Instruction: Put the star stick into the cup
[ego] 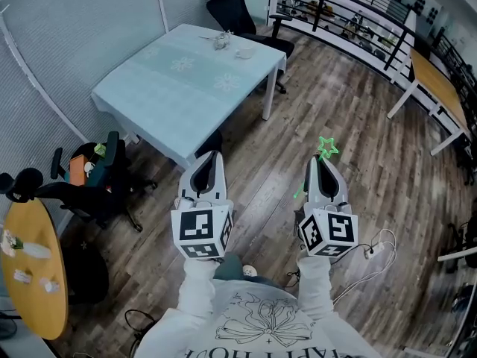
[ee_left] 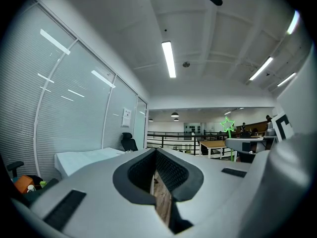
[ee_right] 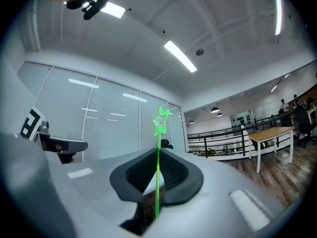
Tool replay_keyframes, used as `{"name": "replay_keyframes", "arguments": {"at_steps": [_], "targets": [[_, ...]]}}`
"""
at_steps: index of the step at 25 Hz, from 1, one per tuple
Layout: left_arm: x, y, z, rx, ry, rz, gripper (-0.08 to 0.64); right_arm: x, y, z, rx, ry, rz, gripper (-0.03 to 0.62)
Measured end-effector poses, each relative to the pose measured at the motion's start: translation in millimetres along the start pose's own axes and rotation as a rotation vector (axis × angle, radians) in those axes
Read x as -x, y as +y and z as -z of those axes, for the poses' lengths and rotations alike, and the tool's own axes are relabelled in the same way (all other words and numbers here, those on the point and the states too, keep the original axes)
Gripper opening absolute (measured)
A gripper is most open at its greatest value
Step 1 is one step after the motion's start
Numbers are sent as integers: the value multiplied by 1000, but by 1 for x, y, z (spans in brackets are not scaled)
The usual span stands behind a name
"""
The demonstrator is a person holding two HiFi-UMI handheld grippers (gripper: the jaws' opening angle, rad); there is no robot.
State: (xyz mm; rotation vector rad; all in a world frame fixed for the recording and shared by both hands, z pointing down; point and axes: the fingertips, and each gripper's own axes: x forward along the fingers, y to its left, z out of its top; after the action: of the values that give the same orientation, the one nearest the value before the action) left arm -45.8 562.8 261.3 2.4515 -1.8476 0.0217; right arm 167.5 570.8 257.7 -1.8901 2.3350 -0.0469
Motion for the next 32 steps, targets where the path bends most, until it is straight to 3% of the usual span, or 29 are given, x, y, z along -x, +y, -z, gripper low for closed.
{"name": "replay_keyframes", "arguments": {"at_steps": [14,32], "targets": [[-57,10,11,2,23,-7,6,-53,-22,18,-23,22,-5,23],[-267,95,-23,-11,-19,87,6,-268,-36,10,-15,-47,49,23]]}}
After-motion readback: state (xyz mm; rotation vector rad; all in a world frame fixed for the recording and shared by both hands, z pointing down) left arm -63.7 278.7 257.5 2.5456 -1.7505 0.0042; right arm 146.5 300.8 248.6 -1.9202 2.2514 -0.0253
